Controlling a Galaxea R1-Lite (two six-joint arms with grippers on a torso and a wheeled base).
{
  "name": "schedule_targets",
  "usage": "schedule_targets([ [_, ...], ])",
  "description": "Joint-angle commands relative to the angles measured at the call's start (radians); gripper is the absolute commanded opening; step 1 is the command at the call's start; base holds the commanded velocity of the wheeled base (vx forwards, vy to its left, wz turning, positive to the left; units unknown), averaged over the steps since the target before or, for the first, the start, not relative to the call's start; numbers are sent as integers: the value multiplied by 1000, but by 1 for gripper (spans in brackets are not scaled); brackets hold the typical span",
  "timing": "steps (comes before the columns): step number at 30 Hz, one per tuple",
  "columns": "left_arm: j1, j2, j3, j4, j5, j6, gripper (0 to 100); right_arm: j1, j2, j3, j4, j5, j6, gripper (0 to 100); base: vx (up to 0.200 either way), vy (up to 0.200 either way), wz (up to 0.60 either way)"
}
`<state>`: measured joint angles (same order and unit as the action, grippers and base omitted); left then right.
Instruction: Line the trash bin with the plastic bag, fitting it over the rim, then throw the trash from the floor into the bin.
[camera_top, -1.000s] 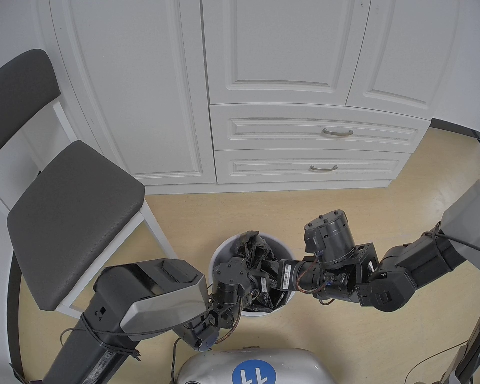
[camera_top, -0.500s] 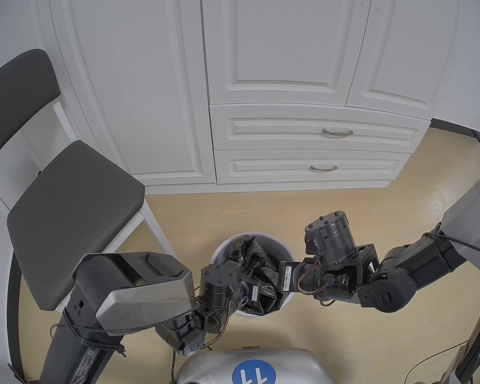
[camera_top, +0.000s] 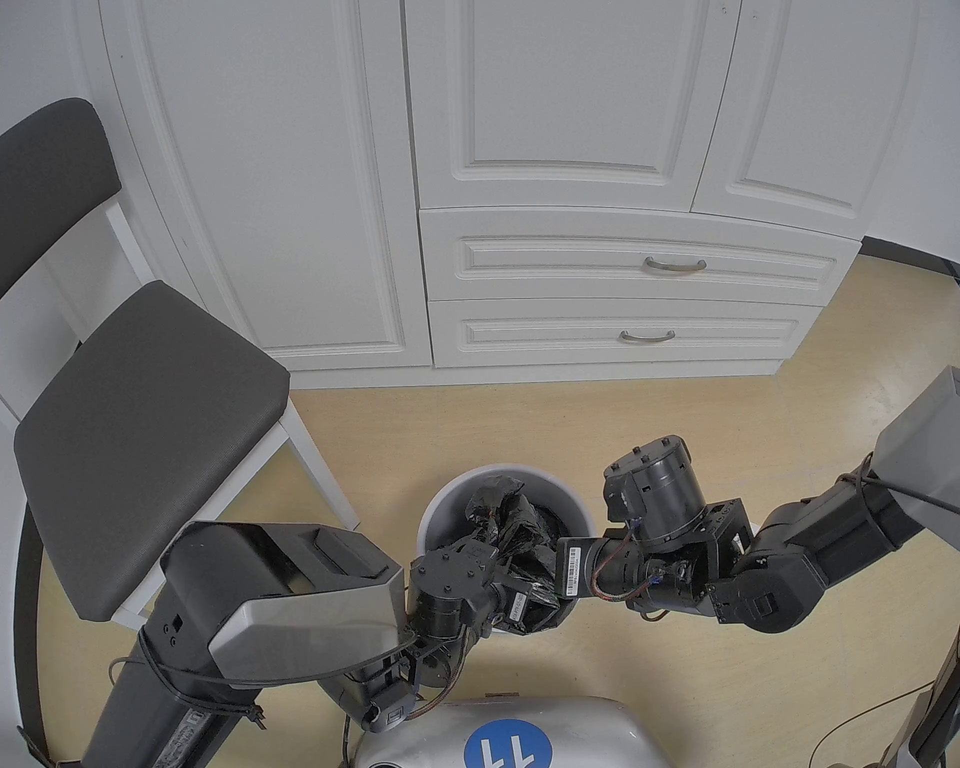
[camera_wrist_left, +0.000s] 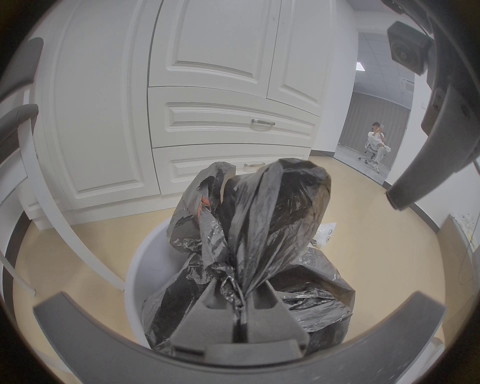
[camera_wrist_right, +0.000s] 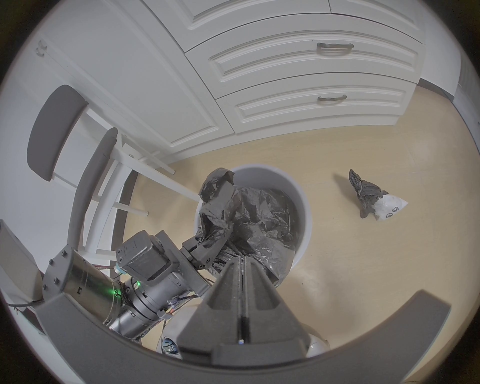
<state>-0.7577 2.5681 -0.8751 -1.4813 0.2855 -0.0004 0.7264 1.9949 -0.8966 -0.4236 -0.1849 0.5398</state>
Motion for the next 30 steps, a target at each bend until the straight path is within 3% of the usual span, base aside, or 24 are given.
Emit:
schedule_targets([
  [1, -6, 20, -2, -2, 1, 2, 0, 5, -4, 8, -1, -1, -4, 0, 0, 0, 0],
  [7, -5, 9, 8, -2, 1, 2, 0, 7, -4, 15, -3, -1, -18, 0, 0, 0, 0],
  [8, -5, 4, 5, -4, 0, 0, 100, 7, -4, 15, -3, -1, -18, 0, 0, 0, 0],
  [15, 15, -147, 105, -5, -28, 3, 100, 7, -15, 15, -3, -8, -18, 0, 0, 0, 0],
  [19, 18, -310, 222, 18, -147, -4, 100, 8, -16, 11, -4, -10, -17, 0, 0, 0, 0],
  [22, 29, -427, 281, 72, -201, -9, 100, 15, -8, 10, -6, -10, -14, 0, 0, 0, 0],
  [30, 158, -508, 278, 315, -215, 5, 100, 42, 47, 8, -63, -13, -4, 0, 0, 0, 0],
])
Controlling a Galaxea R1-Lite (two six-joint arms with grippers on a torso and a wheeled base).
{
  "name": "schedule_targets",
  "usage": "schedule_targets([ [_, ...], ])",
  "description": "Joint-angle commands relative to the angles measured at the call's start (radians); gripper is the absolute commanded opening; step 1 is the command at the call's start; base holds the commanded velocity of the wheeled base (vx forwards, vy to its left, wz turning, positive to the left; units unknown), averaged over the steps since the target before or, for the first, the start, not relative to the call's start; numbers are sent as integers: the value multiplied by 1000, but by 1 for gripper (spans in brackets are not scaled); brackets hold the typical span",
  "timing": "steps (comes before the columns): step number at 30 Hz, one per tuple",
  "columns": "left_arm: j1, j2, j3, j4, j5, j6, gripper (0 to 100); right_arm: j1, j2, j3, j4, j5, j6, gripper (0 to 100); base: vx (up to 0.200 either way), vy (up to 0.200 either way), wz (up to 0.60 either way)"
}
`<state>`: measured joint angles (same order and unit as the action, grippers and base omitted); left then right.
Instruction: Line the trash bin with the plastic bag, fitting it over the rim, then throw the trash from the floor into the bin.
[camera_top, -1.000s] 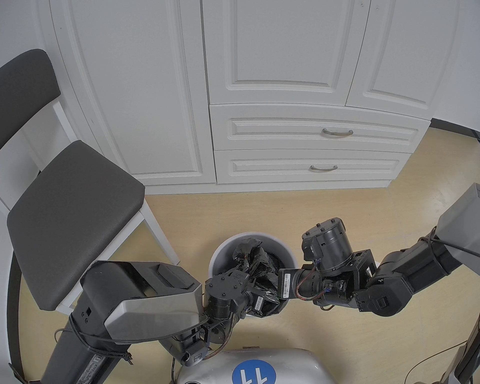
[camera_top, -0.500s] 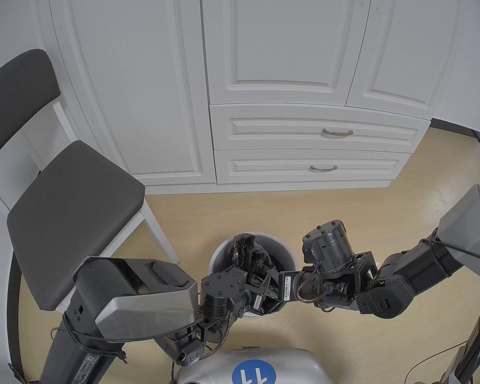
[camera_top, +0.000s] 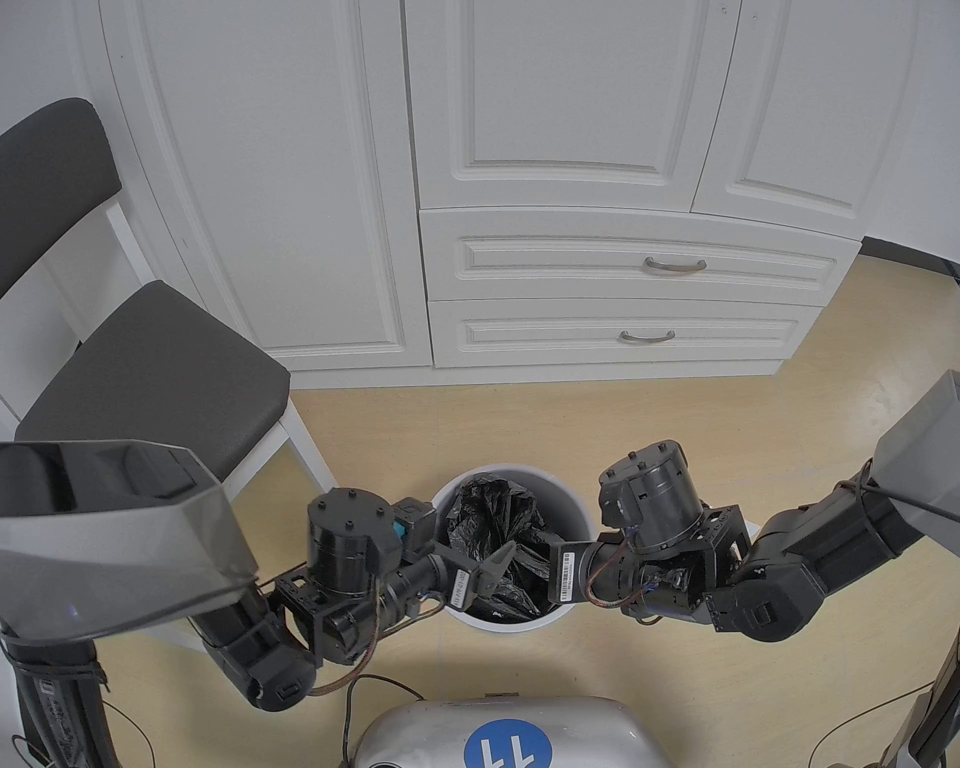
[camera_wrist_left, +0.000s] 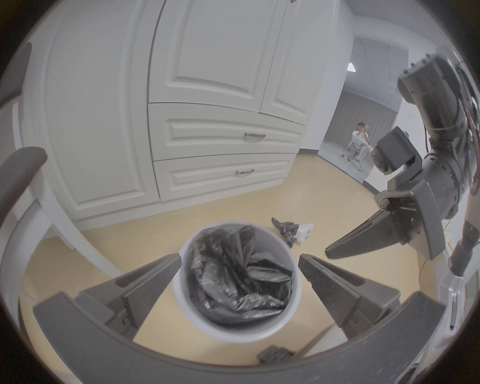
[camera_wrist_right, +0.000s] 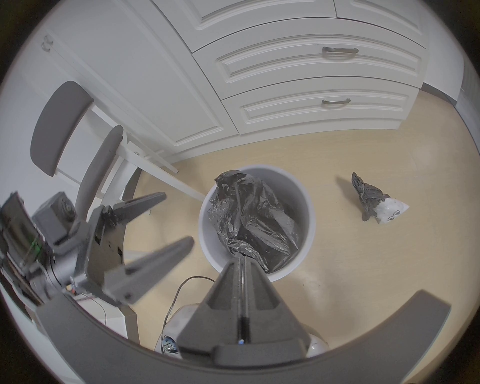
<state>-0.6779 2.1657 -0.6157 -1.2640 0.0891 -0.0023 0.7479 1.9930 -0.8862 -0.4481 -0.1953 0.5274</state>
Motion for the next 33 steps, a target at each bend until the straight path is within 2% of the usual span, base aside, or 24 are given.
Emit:
schedule_targets([
  [1, 87, -103, 11, 126, -19, 8, 100, 22, 66, -2, -60, -6, 9, 0, 0, 0, 0],
  [5, 101, -78, -12, 161, -17, 8, 100, 30, 121, -13, -116, -39, 13, 0, 0, 0, 0],
  [6, 115, -46, -24, 160, -14, 13, 100, 33, 159, -30, -162, -65, 22, 0, 0, 0, 0],
  [9, 147, -12, -29, 158, -9, 74, 100, 44, 213, -59, -216, -87, 66, 0, 0, 0, 0],
  [11, 162, 3, -27, 152, -9, 104, 100, 47, 242, -86, -222, -99, 88, 0, 0, 0, 0],
  [19, 184, 11, -33, 150, -8, 108, 100, 31, 256, -132, -219, -125, 121, 0, 0, 0, 0],
  [20, 189, 9, -33, 150, -8, 108, 100, 28, 237, -129, -219, -127, 120, 100, 0, 0, 0],
  [26, 195, 6, -33, 149, -6, 108, 100, 2, 173, -112, -210, -127, 109, 100, 0, 0, 0],
  [33, 195, 6, -35, 149, -5, 110, 100, -27, 204, -120, -208, -127, 103, 100, 0, 0, 0],
])
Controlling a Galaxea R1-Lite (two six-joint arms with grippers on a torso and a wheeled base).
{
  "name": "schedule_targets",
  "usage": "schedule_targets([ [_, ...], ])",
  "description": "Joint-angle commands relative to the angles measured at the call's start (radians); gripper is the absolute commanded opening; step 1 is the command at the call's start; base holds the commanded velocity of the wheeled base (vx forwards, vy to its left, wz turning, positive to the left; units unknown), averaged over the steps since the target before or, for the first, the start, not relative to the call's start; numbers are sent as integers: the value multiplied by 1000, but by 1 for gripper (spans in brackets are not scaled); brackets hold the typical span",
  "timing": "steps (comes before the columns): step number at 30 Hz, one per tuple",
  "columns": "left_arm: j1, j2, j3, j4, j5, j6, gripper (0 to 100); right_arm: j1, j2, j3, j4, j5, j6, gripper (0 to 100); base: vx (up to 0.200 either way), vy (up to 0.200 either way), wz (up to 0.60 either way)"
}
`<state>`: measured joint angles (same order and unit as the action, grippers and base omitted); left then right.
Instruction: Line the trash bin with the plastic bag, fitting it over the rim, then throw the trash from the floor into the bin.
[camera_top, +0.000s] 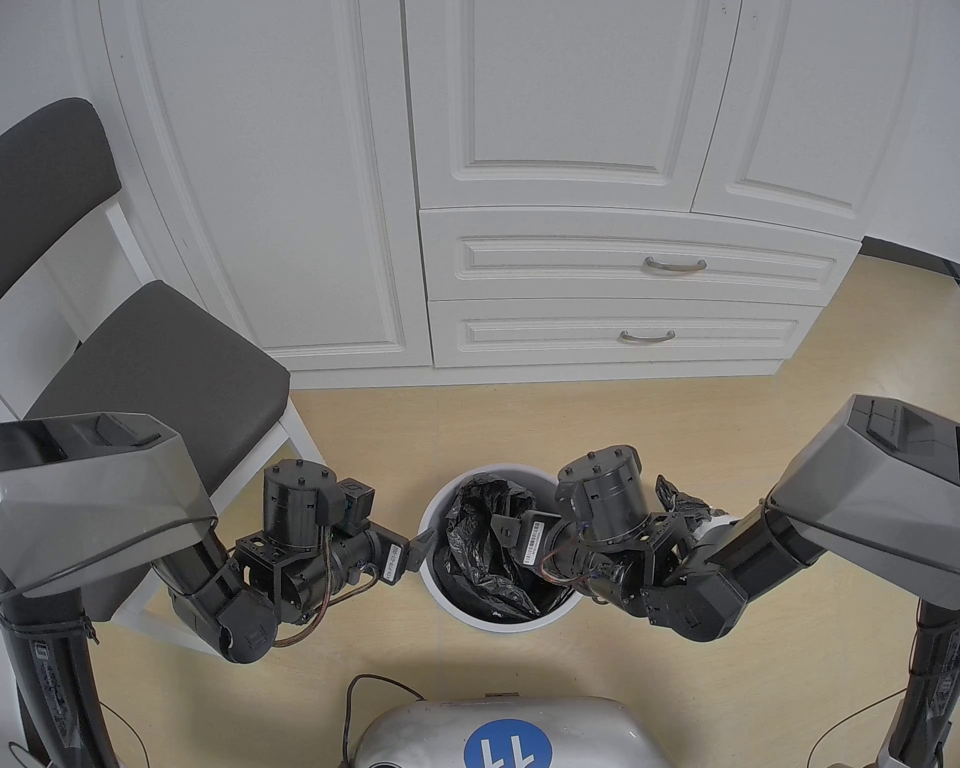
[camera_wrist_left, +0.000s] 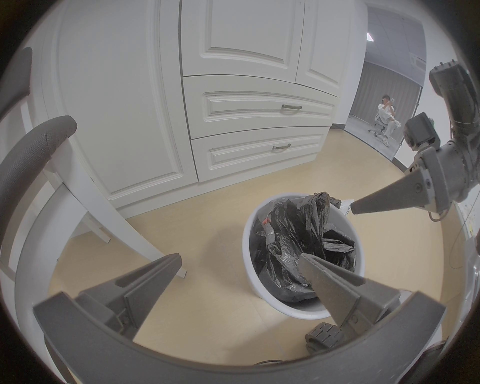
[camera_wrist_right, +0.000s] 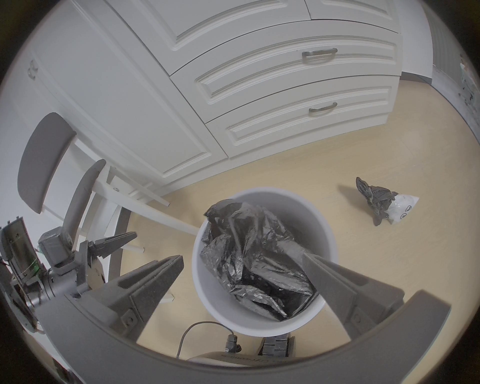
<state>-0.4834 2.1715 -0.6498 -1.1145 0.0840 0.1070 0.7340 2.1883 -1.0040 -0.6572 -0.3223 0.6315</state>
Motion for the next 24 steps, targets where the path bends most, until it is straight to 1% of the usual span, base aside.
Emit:
schedule_targets([
  [1, 0, 2, -1, -1, 0, 0, 100, -21, 14, 1, 1, 0, -10, 100, 0, 0, 0],
  [5, 0, 4, -4, -1, 0, -1, 100, -36, 30, 5, 27, 2, -49, 100, 0, 0, 0],
  [11, 0, -2, -7, -1, 2, 0, 100, -73, 77, -24, 39, 2, -49, 100, 0, 0, 0],
  [14, 0, -1, -7, -1, 2, 0, 100, -79, 91, -42, 39, 2, -46, 100, 0, 0, 0],
  [18, 0, 5, -13, -2, 2, -1, 100, -77, 116, -70, 27, 3, -26, 100, 0, 0, 0],
  [19, 0, 5, -14, -4, 2, -1, 100, -73, 130, -87, 27, 3, 2, 100, 0, 0, 0],
  [22, 0, 10, -14, -25, 3, -1, 100, -65, 160, -123, 25, 0, 42, 100, 0, 0, 0],
  [24, -1, 18, -14, -39, 3, 0, 100, -65, 179, -134, 25, -1, 47, 100, 0, 0, 0],
])
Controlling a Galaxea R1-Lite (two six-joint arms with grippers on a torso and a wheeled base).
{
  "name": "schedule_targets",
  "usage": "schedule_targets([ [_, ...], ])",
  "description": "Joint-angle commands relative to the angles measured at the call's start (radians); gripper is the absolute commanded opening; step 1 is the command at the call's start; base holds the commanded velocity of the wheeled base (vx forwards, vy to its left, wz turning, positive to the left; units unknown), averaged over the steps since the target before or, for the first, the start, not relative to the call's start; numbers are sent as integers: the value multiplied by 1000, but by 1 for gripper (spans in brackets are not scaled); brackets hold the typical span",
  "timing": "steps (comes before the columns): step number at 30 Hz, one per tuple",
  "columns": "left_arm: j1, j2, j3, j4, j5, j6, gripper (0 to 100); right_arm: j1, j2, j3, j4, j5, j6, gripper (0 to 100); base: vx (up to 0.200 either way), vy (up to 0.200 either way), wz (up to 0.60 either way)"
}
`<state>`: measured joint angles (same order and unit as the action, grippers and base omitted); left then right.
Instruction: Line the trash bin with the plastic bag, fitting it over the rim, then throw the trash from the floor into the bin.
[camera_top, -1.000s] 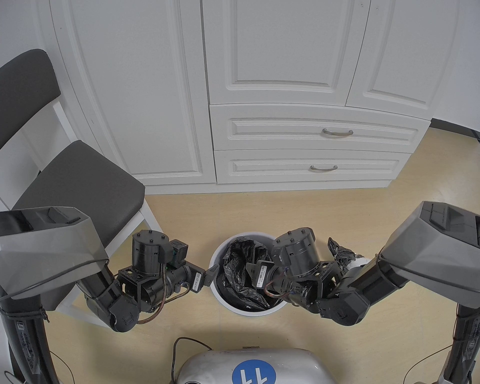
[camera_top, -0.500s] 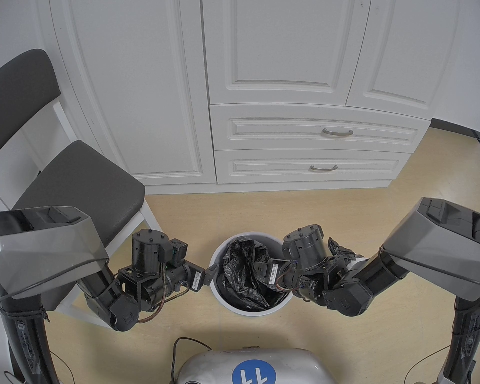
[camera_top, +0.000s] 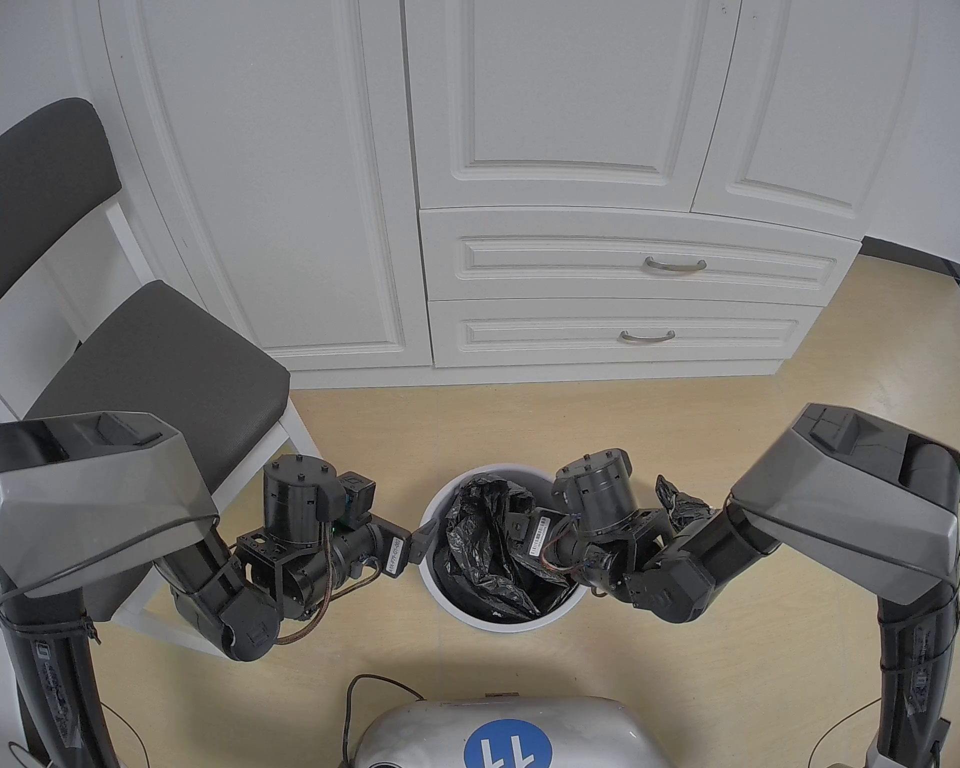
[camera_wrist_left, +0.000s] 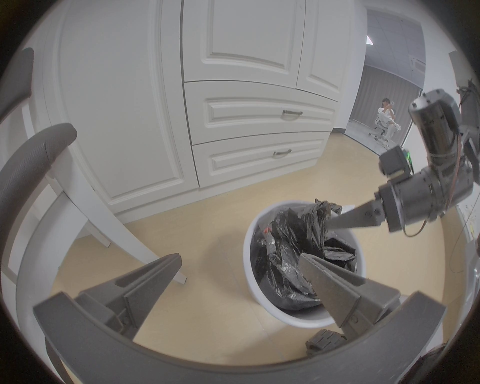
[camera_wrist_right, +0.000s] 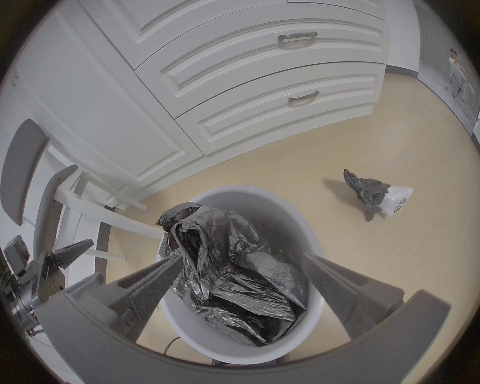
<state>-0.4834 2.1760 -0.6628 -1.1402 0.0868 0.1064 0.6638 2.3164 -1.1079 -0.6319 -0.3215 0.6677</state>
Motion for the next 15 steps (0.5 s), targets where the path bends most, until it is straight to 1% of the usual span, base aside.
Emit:
schedule_targets([
  [1, -1, 16, -1, -21, 1, -1, 100, 5, 61, -33, 0, -2, 10, 100, 0, 0, 0],
  [6, -4, 18, 0, -56, 1, 1, 100, 5, 80, -43, 0, -5, 10, 100, 0, 0, 0],
  [8, -4, 18, 0, -56, 1, -1, 100, 3, 89, -58, -2, -34, 10, 100, 0, 0, 0],
  [11, -4, 25, -1, -56, 1, 1, 100, 2, 103, -72, -2, -59, 9, 100, 0, 0, 0],
  [15, -4, 36, -6, -62, 1, -1, 100, 2, 97, -73, -3, -64, 9, 100, 0, 0, 0],
])
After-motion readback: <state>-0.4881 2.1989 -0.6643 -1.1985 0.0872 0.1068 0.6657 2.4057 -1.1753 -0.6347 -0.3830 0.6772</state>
